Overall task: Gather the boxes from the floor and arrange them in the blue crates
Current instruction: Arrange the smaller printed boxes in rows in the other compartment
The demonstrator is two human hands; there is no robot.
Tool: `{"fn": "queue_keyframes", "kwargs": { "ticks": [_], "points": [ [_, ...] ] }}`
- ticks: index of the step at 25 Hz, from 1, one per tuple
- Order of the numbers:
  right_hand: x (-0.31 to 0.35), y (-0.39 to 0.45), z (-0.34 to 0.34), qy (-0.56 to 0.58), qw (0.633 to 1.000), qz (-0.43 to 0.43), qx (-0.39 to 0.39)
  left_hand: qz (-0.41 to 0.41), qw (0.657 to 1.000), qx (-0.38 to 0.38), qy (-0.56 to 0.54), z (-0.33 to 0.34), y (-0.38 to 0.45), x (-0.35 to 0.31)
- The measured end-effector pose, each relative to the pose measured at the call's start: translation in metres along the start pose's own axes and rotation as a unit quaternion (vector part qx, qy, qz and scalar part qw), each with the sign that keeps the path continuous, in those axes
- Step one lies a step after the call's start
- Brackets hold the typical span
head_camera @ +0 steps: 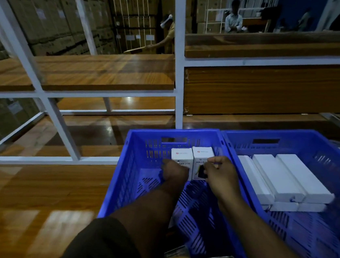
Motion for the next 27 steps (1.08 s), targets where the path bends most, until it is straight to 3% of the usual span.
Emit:
{"fn": "queue_keyframes", "kwargs": {
  "ticks": [6, 9, 12, 17, 22, 27],
  "points": [
    [0.003, 0.000, 0.000, -0.017, 1.000, -0.005, 0.010, 0.024, 0.999, 0.023, 0.028, 0.003, 0.011, -0.006],
    [0.002, -0.003, 0.004, -0.040, 0.998, -0.006, 0.044, 0.048, 0.993, 0.109, 0.014, -0.009, 0.008, -0.009],
    [0.000, -0.010, 0.018, -0.093, 0.987, 0.001, 0.133, 0.023, 0.984, 0.177, -0.018, -0.039, -0.001, -0.012],
    [-0.004, -0.033, 0.043, -0.160, 0.935, -0.017, 0.317, 0.028, 0.969, 0.222, -0.103, -0.093, -0.018, -0.006],
    [0.001, -0.059, 0.060, -0.301, 0.866, -0.036, 0.397, 0.034, 0.950, 0.238, -0.198, -0.122, -0.028, 0.015],
    [0.008, -0.089, 0.094, -0.451, 0.791, -0.124, 0.395, 0.020, 0.965, 0.214, -0.149, -0.125, -0.029, 0.029]
  ]
}}
Point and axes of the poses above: each hand's wrist, its own y-axis towards the middle knuckle, its own z-axis out of the palm, x = y × z, the point moved 5 cm from there along y, towards the middle knuckle, and after that the axes turned 5 degrees about -z, right-handed, at the moved point
